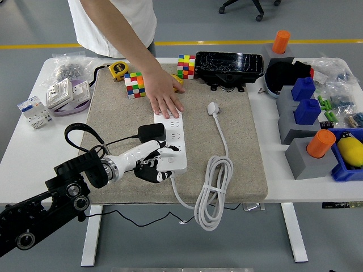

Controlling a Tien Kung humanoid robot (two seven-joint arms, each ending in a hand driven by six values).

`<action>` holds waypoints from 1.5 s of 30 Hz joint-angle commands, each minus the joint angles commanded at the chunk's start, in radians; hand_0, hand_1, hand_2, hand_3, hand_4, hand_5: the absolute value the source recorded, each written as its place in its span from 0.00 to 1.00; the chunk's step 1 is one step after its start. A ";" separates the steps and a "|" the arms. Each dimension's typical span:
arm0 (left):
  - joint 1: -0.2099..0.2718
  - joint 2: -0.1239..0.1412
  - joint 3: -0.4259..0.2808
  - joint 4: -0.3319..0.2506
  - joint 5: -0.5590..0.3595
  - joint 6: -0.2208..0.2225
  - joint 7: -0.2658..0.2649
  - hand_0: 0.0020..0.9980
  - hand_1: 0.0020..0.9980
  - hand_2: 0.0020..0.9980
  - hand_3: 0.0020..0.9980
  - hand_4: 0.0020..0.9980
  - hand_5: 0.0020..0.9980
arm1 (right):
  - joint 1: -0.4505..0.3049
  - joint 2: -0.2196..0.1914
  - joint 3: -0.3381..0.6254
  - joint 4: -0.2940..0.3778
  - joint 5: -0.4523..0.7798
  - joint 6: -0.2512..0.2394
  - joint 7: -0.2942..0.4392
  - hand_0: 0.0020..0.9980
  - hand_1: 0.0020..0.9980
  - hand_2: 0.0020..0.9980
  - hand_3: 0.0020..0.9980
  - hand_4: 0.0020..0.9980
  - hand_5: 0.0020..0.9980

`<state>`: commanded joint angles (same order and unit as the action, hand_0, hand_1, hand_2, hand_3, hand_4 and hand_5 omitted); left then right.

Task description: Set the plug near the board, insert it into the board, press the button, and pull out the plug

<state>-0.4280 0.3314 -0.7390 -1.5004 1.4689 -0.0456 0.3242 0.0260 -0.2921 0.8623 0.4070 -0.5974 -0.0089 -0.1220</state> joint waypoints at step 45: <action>-0.133 -0.082 0.067 0.374 0.219 0.322 -0.134 0.67 0.69 0.64 0.61 0.90 0.14 | 0.008 -0.003 -0.006 -0.001 0.006 0.001 0.000 0.68 0.69 0.69 0.59 0.93 0.53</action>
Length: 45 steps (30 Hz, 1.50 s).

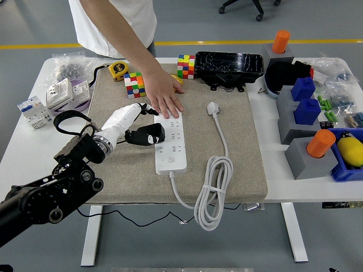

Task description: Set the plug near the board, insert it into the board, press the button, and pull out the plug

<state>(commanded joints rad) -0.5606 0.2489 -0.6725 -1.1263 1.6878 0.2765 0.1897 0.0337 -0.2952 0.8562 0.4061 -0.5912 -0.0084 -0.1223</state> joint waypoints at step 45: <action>0.014 0.015 -0.054 0.074 -0.068 0.056 -0.098 0.26 0.42 0.47 0.57 0.71 0.00 | 0.001 -0.002 -0.012 0.002 0.002 0.000 0.000 0.68 0.69 0.69 0.60 0.93 0.53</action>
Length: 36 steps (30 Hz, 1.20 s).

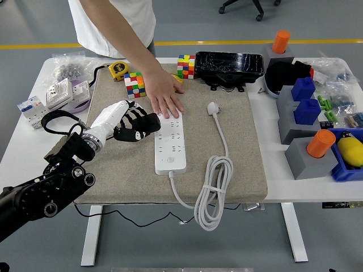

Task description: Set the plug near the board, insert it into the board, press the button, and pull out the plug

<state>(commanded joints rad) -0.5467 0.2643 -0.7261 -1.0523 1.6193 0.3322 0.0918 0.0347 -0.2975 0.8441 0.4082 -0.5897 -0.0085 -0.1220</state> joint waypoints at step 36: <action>0.036 0.023 -0.060 0.088 0.012 -0.024 0.027 0.64 0.72 0.76 0.79 0.97 0.05 | -0.002 0.004 0.012 0.001 -0.005 0.001 -0.001 0.68 0.69 0.69 0.60 0.94 0.53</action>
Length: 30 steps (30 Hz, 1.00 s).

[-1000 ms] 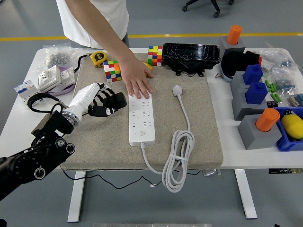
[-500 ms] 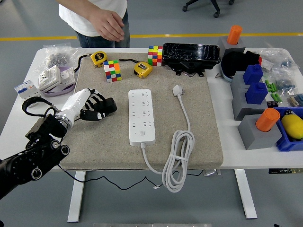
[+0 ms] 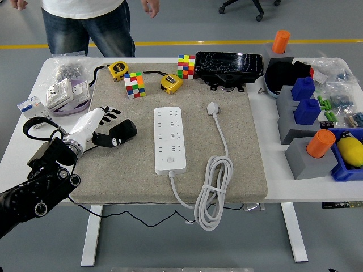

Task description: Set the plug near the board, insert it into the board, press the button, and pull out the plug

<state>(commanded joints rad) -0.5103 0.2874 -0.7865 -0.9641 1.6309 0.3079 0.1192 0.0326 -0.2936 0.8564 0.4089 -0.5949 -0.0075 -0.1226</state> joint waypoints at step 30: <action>0.179 0.055 -0.321 -0.247 -0.361 0.077 -0.246 0.50 0.61 0.57 0.60 0.83 0.24 | 0.021 -0.003 -0.006 -0.002 -0.007 0.000 0.000 0.68 0.69 0.69 0.60 0.94 0.53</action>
<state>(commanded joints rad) -0.3316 0.3429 -1.1071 -1.2112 1.2703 0.3846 -0.1269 0.0538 -0.2968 0.8505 0.4072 -0.6022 -0.0072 -0.1221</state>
